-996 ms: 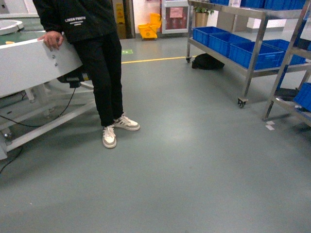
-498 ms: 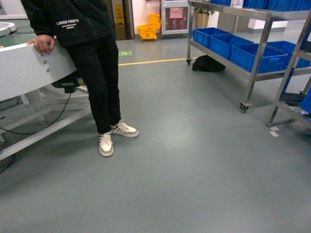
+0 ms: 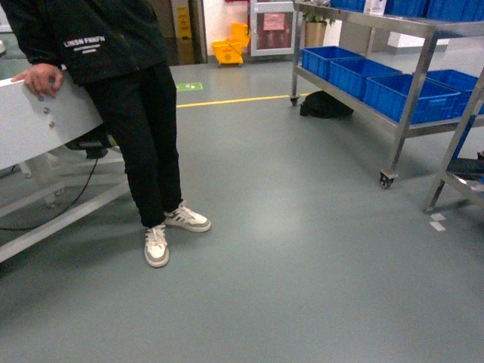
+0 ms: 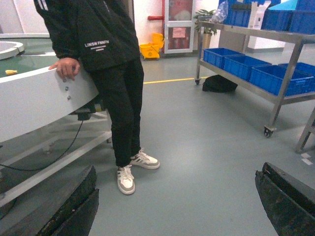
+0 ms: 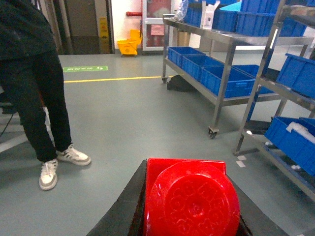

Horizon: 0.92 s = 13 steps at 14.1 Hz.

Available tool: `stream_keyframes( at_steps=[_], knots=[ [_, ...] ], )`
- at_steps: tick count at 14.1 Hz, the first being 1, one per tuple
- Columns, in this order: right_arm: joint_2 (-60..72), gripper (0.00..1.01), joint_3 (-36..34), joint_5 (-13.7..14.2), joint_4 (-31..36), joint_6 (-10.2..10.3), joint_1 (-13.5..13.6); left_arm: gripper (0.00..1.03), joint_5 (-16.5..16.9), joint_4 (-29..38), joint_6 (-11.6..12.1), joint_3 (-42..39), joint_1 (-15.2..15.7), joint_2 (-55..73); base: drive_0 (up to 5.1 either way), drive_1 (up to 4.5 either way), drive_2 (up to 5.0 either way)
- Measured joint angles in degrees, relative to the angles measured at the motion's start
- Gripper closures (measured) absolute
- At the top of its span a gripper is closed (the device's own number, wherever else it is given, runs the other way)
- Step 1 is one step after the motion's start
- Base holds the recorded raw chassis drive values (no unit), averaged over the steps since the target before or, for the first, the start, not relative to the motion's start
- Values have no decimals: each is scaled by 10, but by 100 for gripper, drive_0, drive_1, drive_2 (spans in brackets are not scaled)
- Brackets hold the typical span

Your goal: Pick red block from blue box to shelf

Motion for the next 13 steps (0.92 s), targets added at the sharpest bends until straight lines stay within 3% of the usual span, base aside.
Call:
stream_keyframes(
  at_steps=[13],
  knots=[
    [-1,74,0,0,3,0,0,5,1,0,0,0,0,0,-142,110,-393]
  ],
)
